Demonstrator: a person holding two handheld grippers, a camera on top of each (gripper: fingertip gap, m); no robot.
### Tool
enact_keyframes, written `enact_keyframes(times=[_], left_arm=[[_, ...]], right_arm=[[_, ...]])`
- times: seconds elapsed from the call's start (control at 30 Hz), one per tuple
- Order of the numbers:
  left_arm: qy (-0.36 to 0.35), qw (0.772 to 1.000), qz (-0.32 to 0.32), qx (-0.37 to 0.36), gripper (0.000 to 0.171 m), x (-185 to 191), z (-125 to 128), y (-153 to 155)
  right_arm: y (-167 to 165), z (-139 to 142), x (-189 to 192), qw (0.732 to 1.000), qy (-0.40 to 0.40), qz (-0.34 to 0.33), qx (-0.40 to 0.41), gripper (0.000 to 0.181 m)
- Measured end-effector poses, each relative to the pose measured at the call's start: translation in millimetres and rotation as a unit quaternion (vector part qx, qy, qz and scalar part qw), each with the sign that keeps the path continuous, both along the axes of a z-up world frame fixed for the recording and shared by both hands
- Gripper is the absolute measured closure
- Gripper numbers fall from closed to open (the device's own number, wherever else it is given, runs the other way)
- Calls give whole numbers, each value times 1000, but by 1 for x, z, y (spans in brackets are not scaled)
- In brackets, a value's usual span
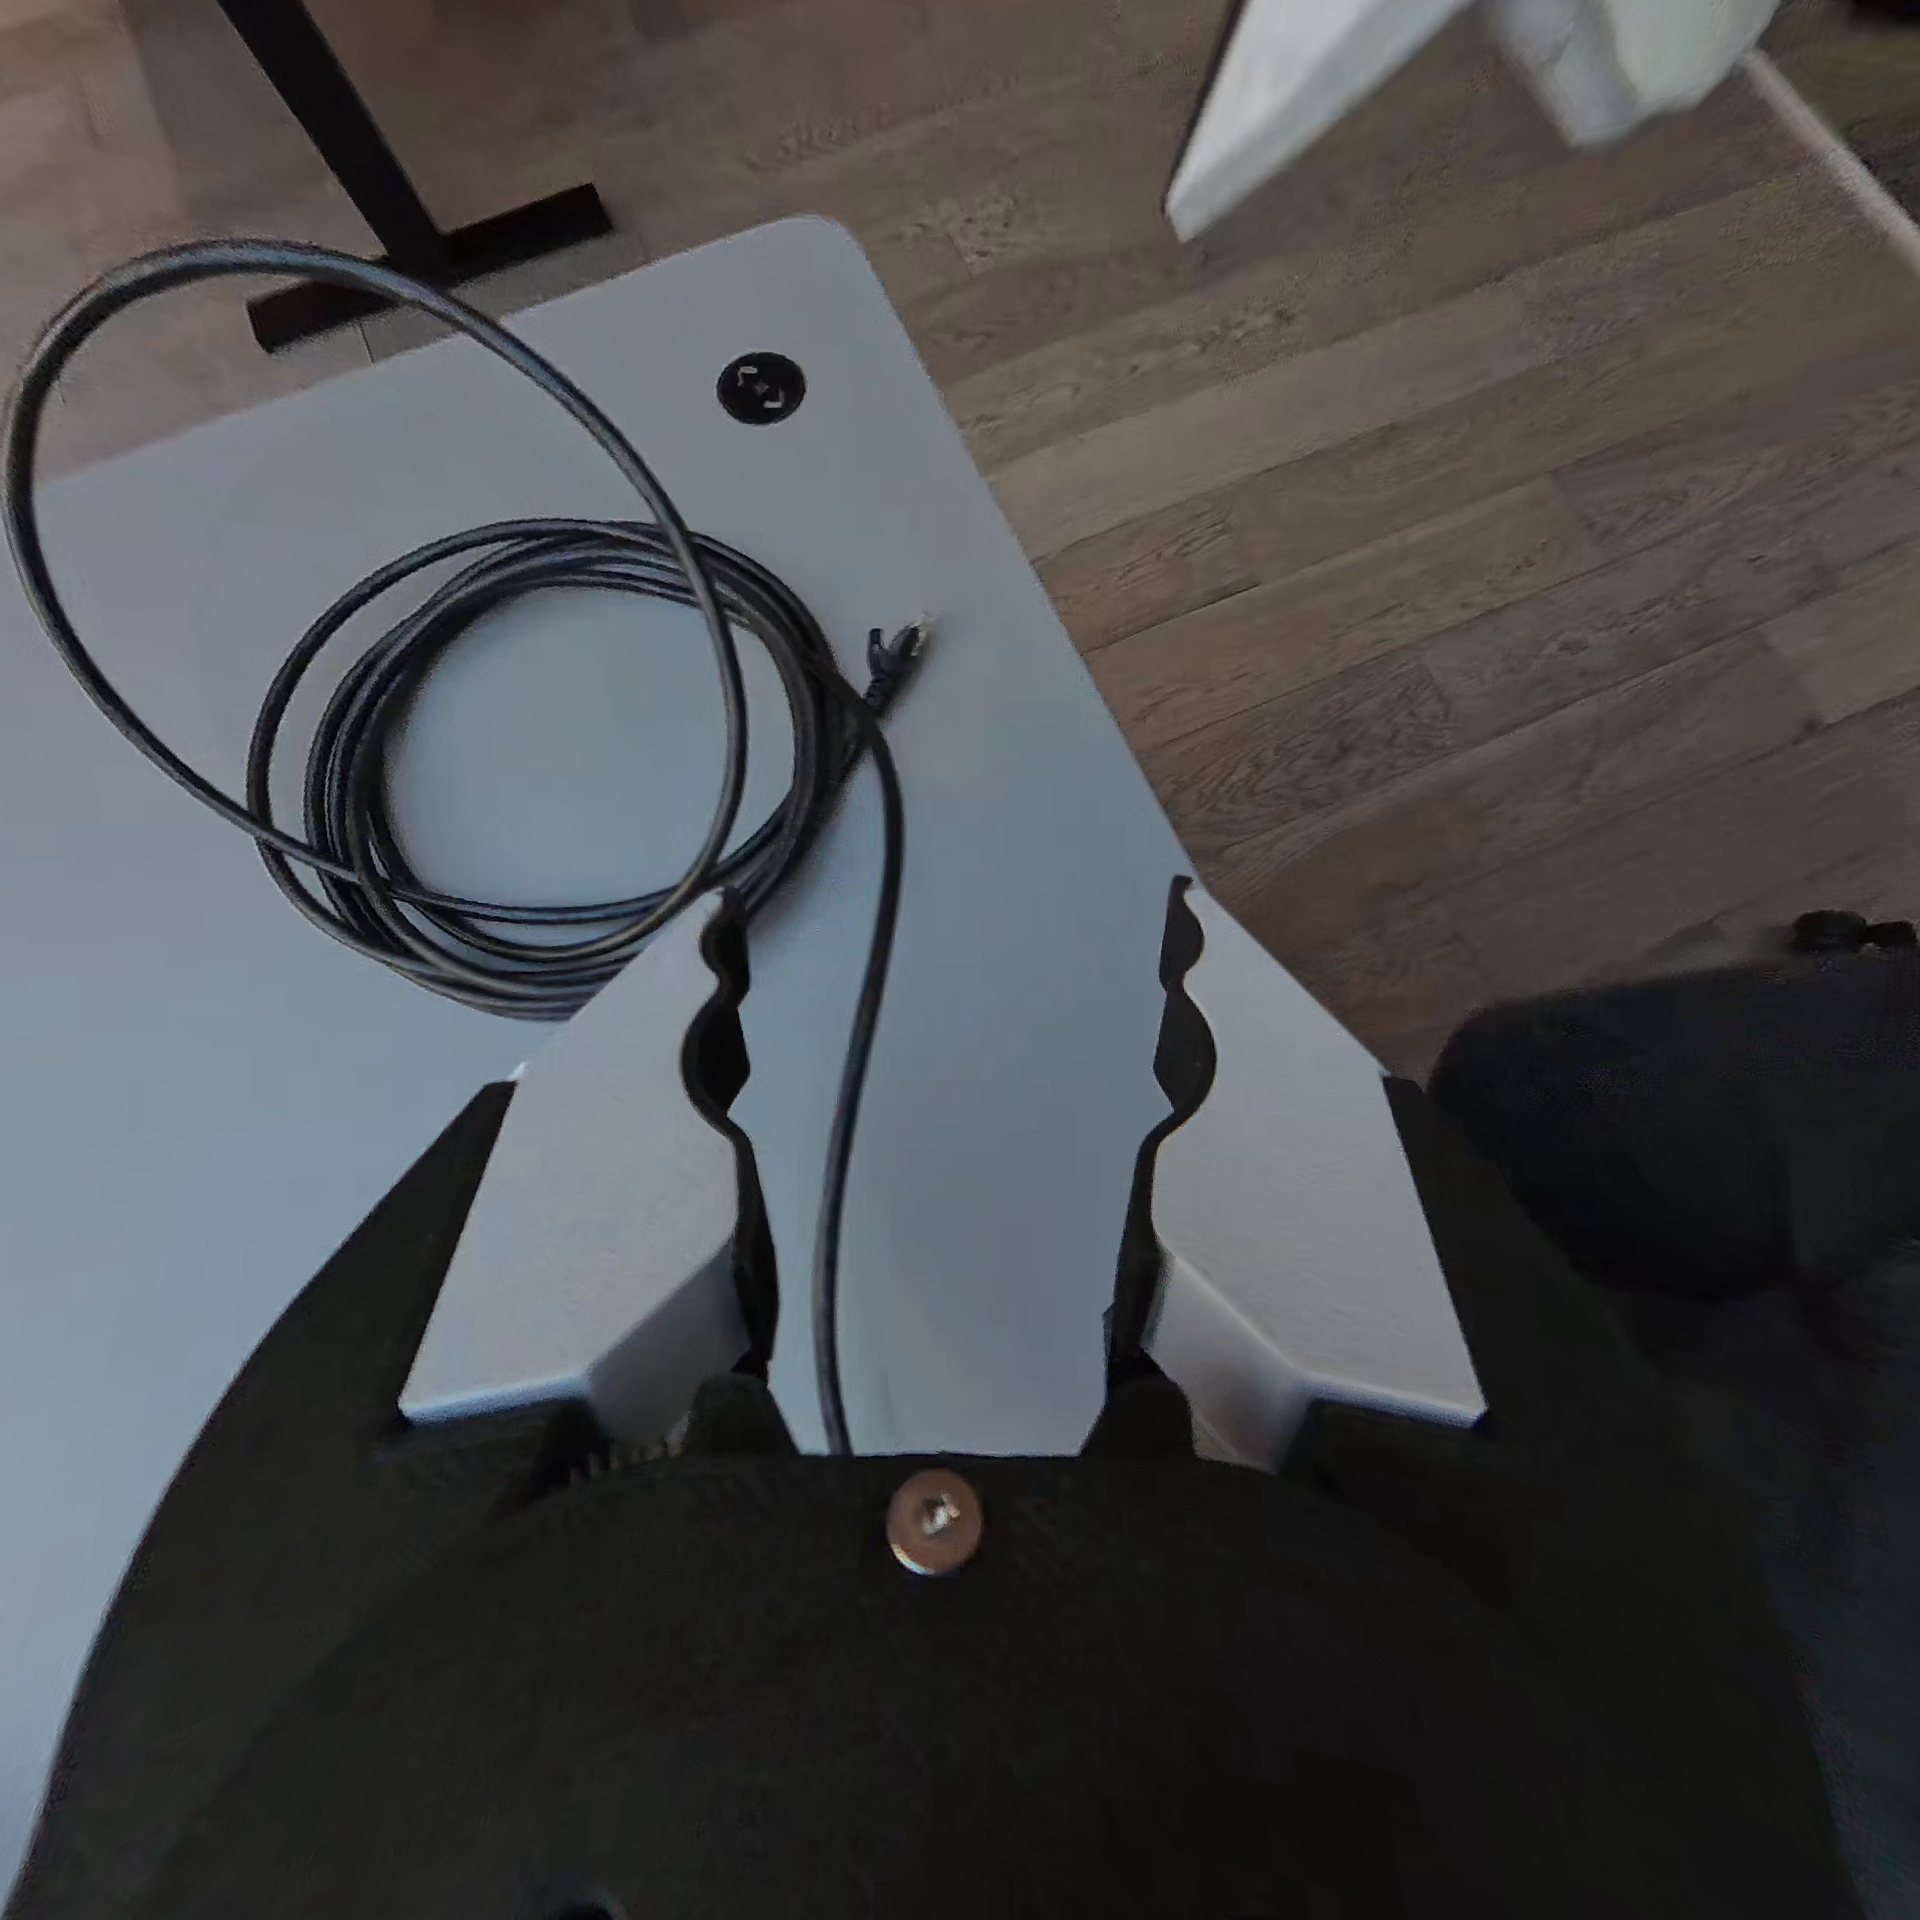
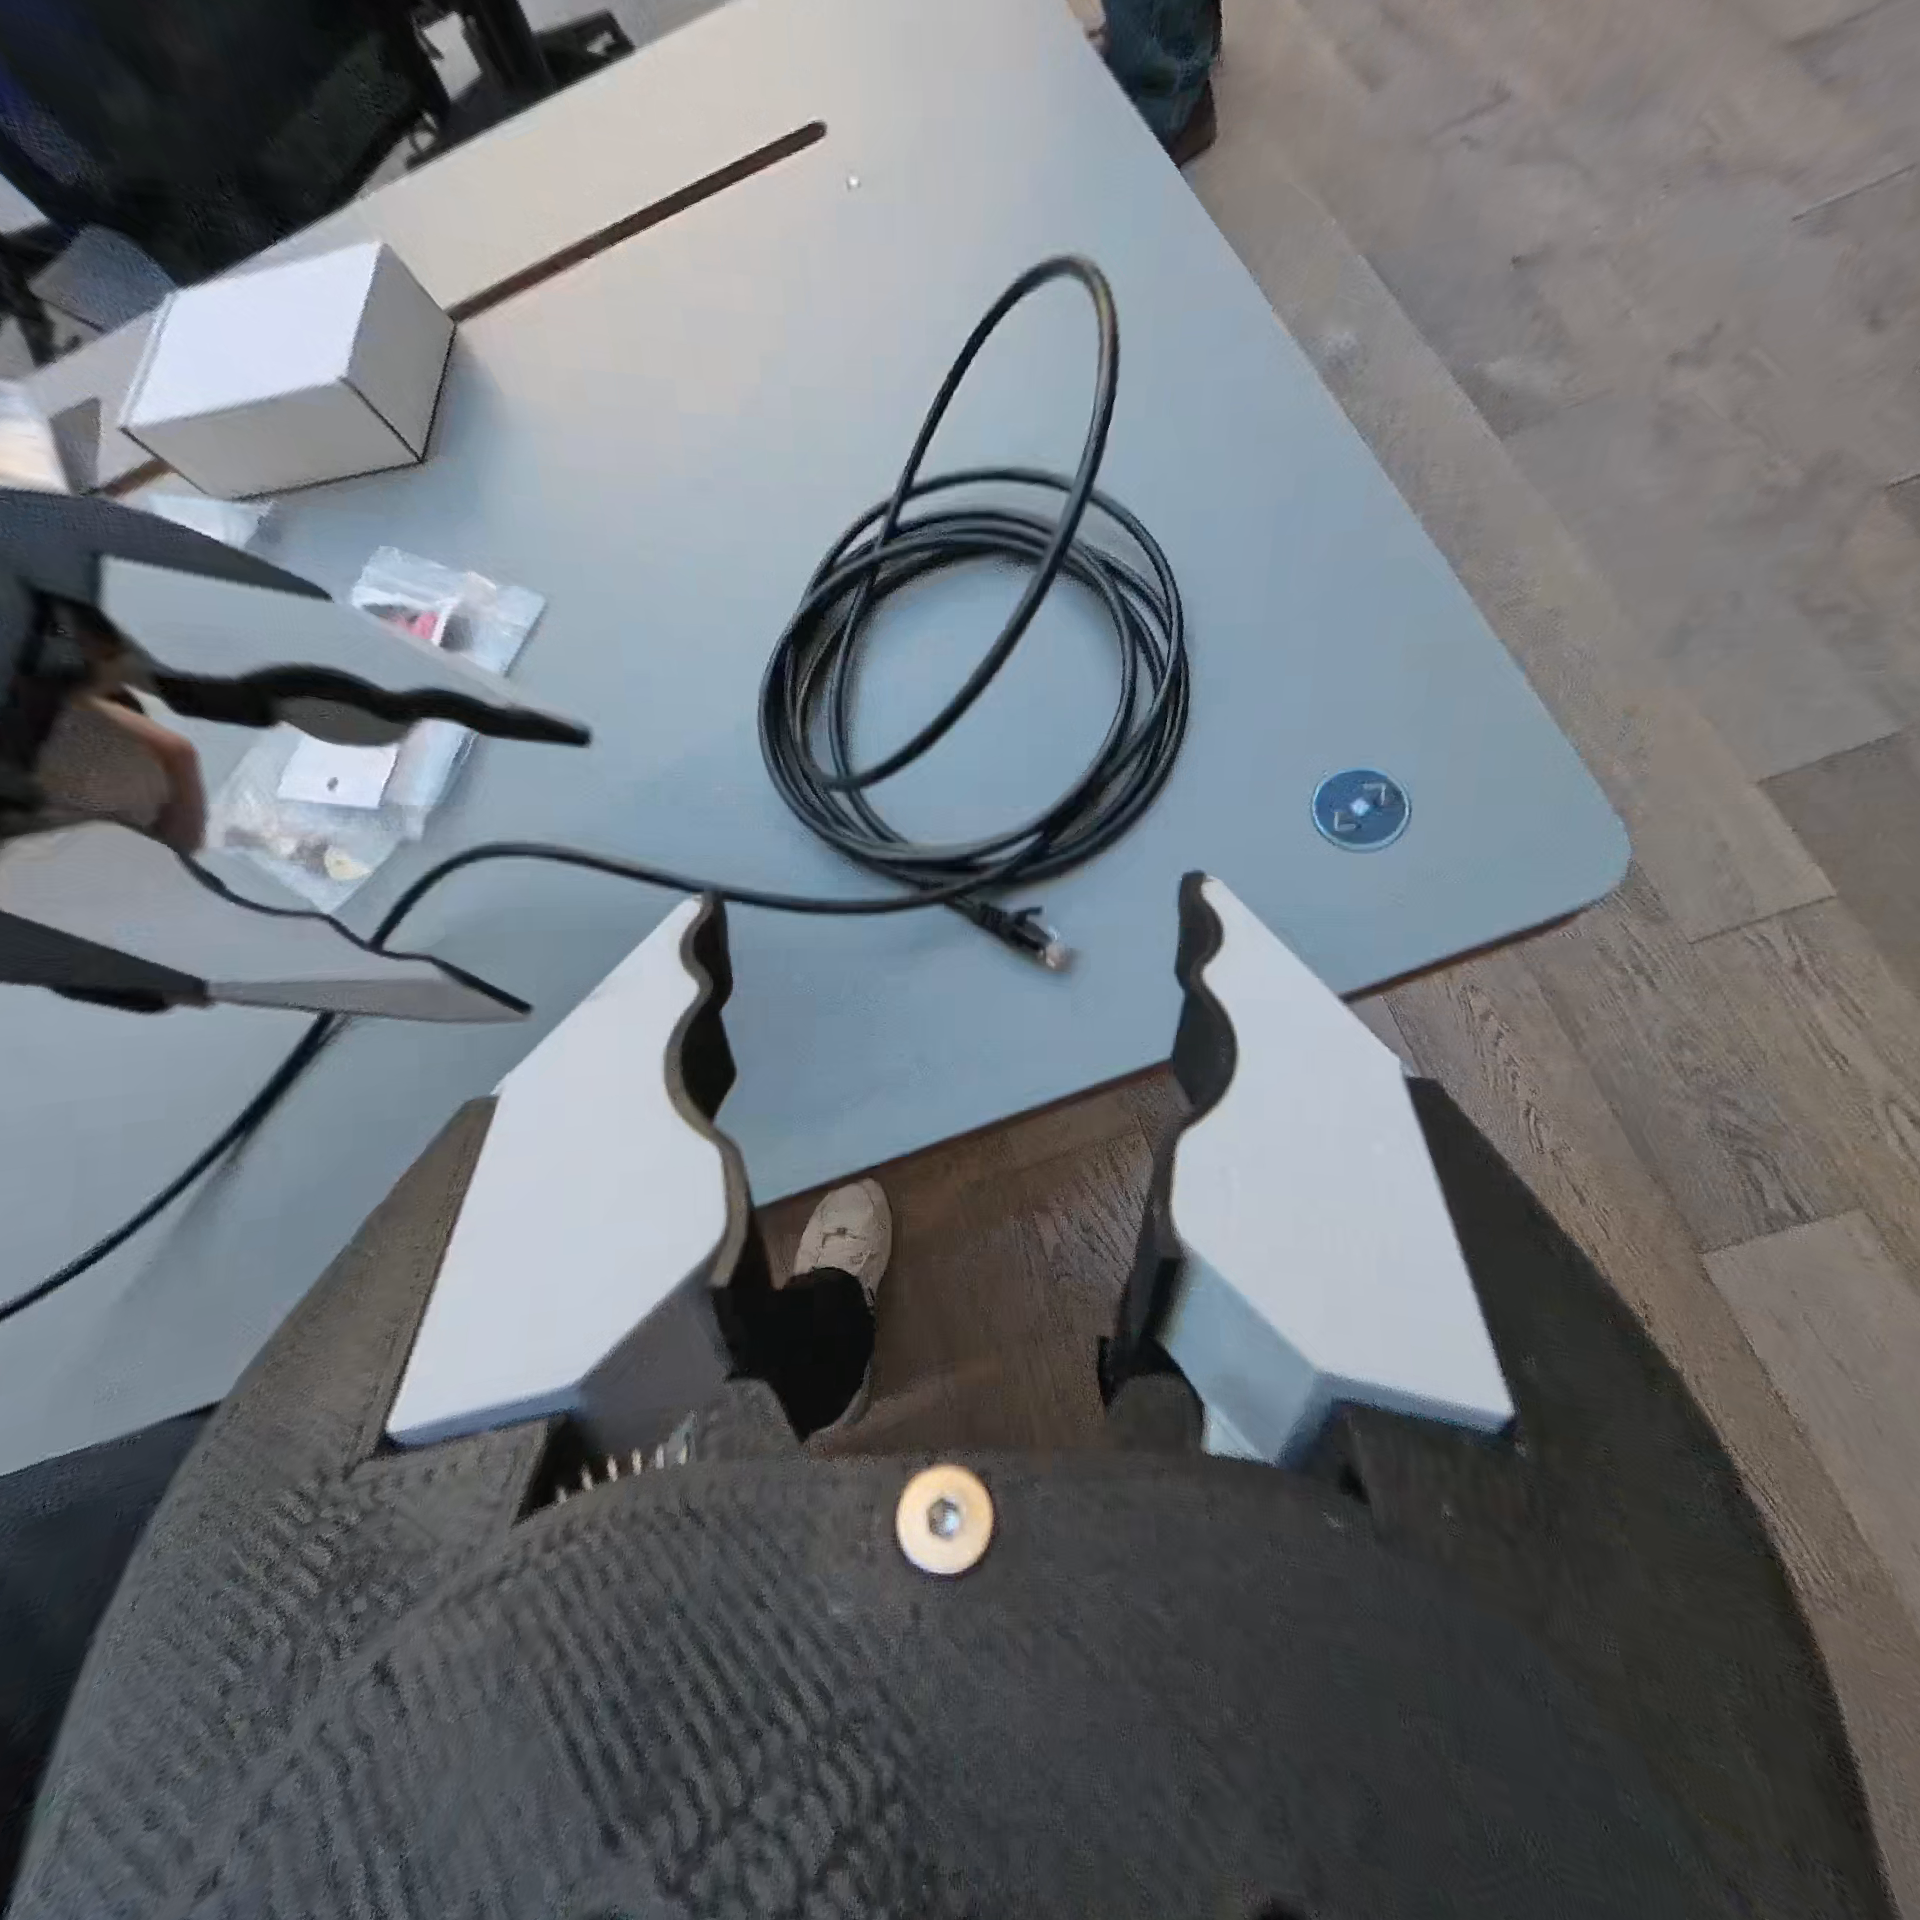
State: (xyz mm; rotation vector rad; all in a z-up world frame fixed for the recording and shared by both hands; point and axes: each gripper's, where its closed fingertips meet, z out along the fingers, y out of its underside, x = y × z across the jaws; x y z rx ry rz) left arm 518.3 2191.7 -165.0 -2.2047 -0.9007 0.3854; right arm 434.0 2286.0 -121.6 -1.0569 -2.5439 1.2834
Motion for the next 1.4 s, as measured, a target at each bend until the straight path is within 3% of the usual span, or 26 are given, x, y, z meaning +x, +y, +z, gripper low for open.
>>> enact_keyframes(times=[0.13,0.23,0.27,0.33,0.37,0.43,0.47,0.53,0.63,0.7,0.8,0.87,1.03,1.13,1.27,1.4], left_arm=[[-43,999,23,-15,86,-56,-34,-1],[-64,997,29,-31,85,-77,-56,4],[-75,996,32,-40,85,-81,-66,5],[-99,992,37,-71,89,-86,-86,6],[-115,988,31,-97,93,-84,-97,6],[-146,973,11,-176,96,-75,-120,-2],[-156,972,6,-177,110,-72,-121,2],[-184,966,13,-184,116,-71,-122,5],[-211,953,-12,-218,129,-72,-122,4],[-219,946,-38,-235,153,-73,-122,2],[-244,942,-68,-222,159,-75,-122,4],[-258,945,-60,-194,160,-77,-121,8],[-259,952,51,-152,160,-95,-121,24],[-272,945,145,-115,160,-111,-120,34],[-267,924,269,-52,161,-144,-120,34],[-259,869,419,33,160,-175,-119,23]], right_arm=[[-69,16,-88,999,-18,24,-12,86],[-110,-21,-142,997,-44,59,29,96],[-117,-42,-150,993,-67,84,54,106],[-120,-78,-144,972,-145,162,87,154],[-113,-95,-143,960,-172,192,109,168],[-91,-128,-146,940,-178,238,167,166],[-79,-141,-147,929,-165,266,197,158],[-62,-163,-152,908,-123,317,245,146],[-68,-163,-158,898,-45,370,235,134],[-72,-163,-156,884,-21,408,226,130],[-80,-163,-160,879,-13,435,194,127],[-82,-161,-169,884,-19,427,188,113],[-92,-124,-188,925,-68,346,143,106],[-92,-111,-188,930,-115,318,145,105],[-120,-114,-171,909,-131,362,159,98],[-140,-143,-164,856,-60,463,222,98]])
